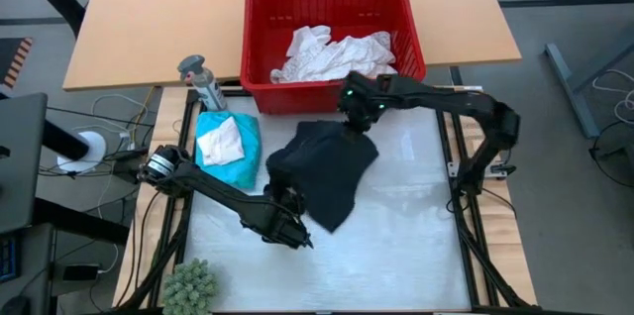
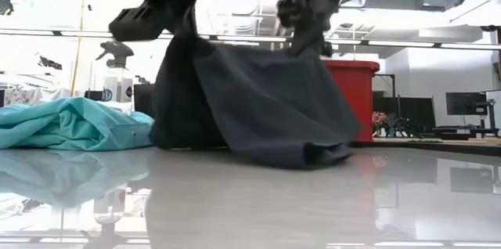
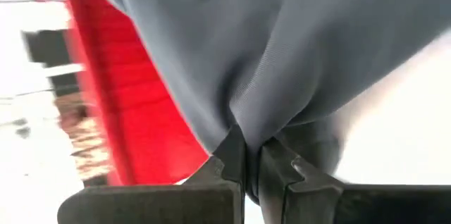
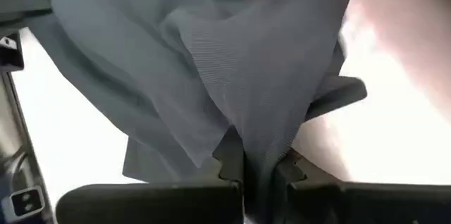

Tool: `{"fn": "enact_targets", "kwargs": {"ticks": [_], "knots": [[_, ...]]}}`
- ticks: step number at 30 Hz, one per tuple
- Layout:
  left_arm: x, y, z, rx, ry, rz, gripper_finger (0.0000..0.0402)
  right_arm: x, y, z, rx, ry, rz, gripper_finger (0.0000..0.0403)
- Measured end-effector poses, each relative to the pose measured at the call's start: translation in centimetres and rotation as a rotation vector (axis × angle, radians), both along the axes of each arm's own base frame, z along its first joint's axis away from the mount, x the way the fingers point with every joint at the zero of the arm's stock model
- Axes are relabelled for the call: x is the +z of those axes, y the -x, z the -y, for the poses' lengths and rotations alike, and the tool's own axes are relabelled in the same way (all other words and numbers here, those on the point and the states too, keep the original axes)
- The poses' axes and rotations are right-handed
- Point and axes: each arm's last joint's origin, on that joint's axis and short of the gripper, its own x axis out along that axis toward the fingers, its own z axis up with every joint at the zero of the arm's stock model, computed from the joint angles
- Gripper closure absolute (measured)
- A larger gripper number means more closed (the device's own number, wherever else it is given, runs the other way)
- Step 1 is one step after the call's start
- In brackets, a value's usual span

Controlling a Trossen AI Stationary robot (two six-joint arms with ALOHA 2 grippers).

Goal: Fold laundry
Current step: Fold the black shorts

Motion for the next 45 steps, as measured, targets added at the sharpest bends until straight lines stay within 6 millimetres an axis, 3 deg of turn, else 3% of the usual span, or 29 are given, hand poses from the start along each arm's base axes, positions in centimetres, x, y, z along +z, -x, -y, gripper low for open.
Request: {"fn": "enact_targets", "kwargs": {"ticks": [6, 15, 21, 25, 28, 33, 39, 45], "knots": [[3.2, 0.5, -1.5, 0.005, -0.182, 0.032, 0.0401, 2.9, 1.3, 0.8, -0.028, 0.132, 0.144, 0.0361], [8.4, 2.2, -6.6, 0.027, -0.416, 0.006, 0.0401, 5.2, 0.3, 1.5, -0.063, 0.282, 0.380, 0.0361], [10.5, 3.7, -8.0, 0.053, -0.260, 0.003, 0.0401, 4.2, 0.0, -0.1, -0.045, 0.343, 0.330, 0.0361], [9.7, 3.3, -6.6, 0.038, -0.077, 0.096, 0.0401, 1.1, 0.4, -2.3, -0.025, 0.364, 0.271, 0.0361], [7.5, 2.8, -5.1, -0.071, -0.055, 0.007, 0.0401, -0.7, 0.8, -3.4, -0.035, 0.332, 0.288, 0.0361], [4.3, 2.6, -4.0, -0.219, 0.058, -0.153, 0.0401, -0.5, 1.4, -3.7, -0.049, 0.354, 0.357, 0.0361], [2.5, 2.1, -7.1, -0.138, -0.070, -0.208, 0.0401, -0.5, 1.2, -2.2, -0.088, 0.416, 0.378, 0.0361], [2.8, 1.5, -10.8, -0.038, -0.083, -0.194, 0.0401, -1.2, 0.5, -0.8, -0.109, 0.494, 0.382, 0.0361]]}}
